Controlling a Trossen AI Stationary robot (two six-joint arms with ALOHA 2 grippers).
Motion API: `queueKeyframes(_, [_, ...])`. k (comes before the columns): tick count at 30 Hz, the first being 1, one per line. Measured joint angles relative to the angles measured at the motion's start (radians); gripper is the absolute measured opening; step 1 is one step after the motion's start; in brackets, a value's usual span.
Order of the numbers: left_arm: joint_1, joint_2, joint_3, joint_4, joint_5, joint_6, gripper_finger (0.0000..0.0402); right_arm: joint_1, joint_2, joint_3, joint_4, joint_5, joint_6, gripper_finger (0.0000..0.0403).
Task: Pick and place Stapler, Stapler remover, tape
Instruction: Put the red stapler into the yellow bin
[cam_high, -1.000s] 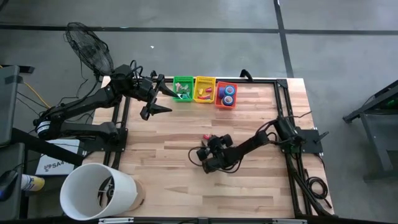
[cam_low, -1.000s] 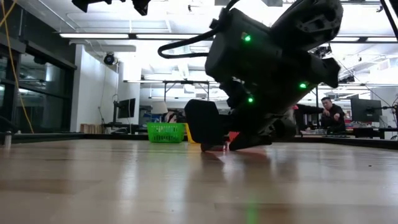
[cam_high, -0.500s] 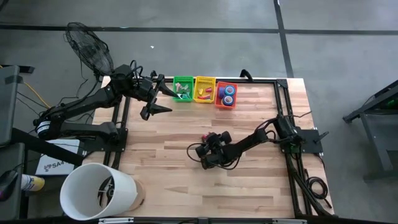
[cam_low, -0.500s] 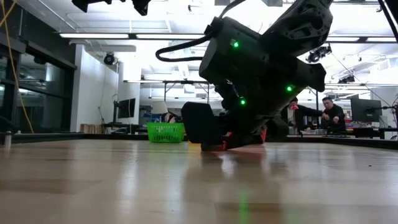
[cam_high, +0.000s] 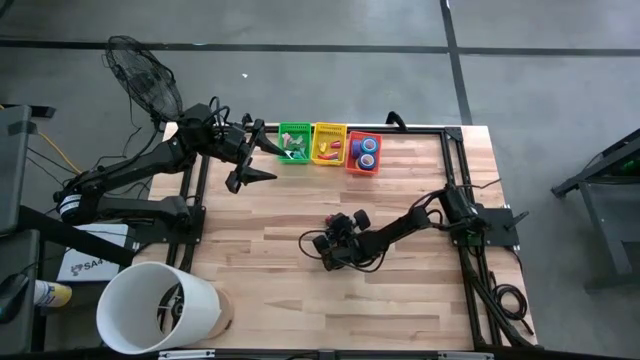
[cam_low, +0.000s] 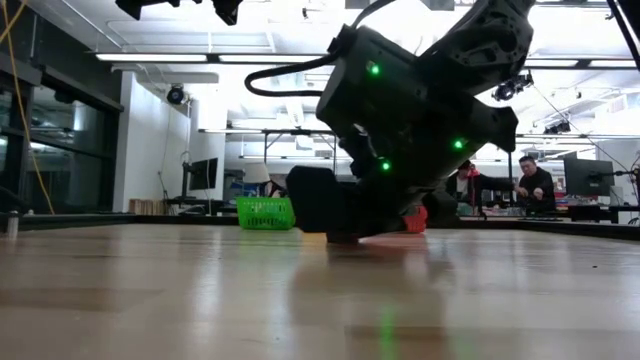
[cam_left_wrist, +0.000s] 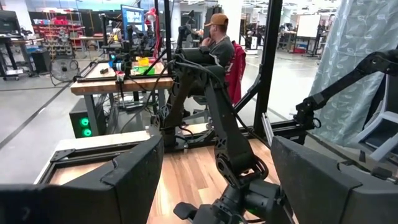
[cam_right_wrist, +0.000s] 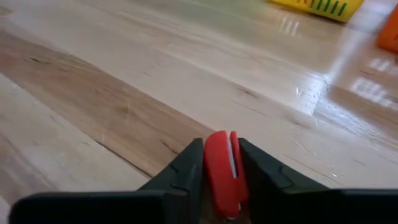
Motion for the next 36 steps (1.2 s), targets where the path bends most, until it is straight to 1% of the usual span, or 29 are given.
queueKeyframes(3, [0.000,0.000,0.000,0.000,0.000,0.000,0.0294,-0.001,-0.006,-0.003,0.034,-0.004,-0.044,0.0068])
queueKeyframes(5, [0.000,0.000,0.000,0.000,0.000,0.000,0.0294,-0.008,-0.027,0.001,0.038,-0.030,-0.071,0.0057])
queueKeyframes(8, [0.000,0.000,0.000,0.000,0.000,0.000,0.0294,-0.028,-0.073,0.003,0.028,-0.084,-0.123,0.0056])
queueKeyframes(10, [0.000,0.000,0.000,0.000,0.000,0.000,0.0294,-0.055,-0.108,0.002,0.021,-0.155,-0.166,0.0056])
queueKeyframes(13, [0.000,0.000,0.000,0.000,0.000,0.000,0.0294,-0.115,-0.159,0.002,0.023,-0.270,-0.228,0.0056])
queueKeyframes(17, [0.000,0.000,0.000,0.001,0.000,0.000,0.0294,-0.218,-0.227,0.004,0.035,-0.387,-0.293,0.0058])
queueKeyframes(21, [0.000,0.000,0.000,0.001,-0.006,0.001,0.0294,-0.319,-0.300,0.004,0.036,-0.455,-0.356,0.0057])
queueKeyframes(24, [0.000,0.000,0.000,0.001,-0.027,0.005,0.0294,-0.401,-0.354,0.005,0.056,-0.510,-0.438,0.0058])
queueKeyframes(26, [0.000,0.000,0.000,0.002,-0.053,0.007,0.0294,-0.465,-0.382,0.005,0.066,-0.581,-0.520,0.0058])
queueKeyframes(30, [0.000,0.000,0.000,0.001,-0.129,0.001,0.0294,-0.597,-0.401,0.006,0.079,-0.790,-0.715,0.0058])
queueKeyframes(32, [0.000,0.000,0.000,0.001,-0.152,-0.001,0.0294,-0.654,-0.399,0.006,0.072,-0.877,-0.796,0.0058])
queueKeyframes(36, [0.000,0.000,0.000,0.000,-0.190,-0.003,0.0294,-0.749,-0.396,0.006,0.075,-0.984,-0.931,0.0059])
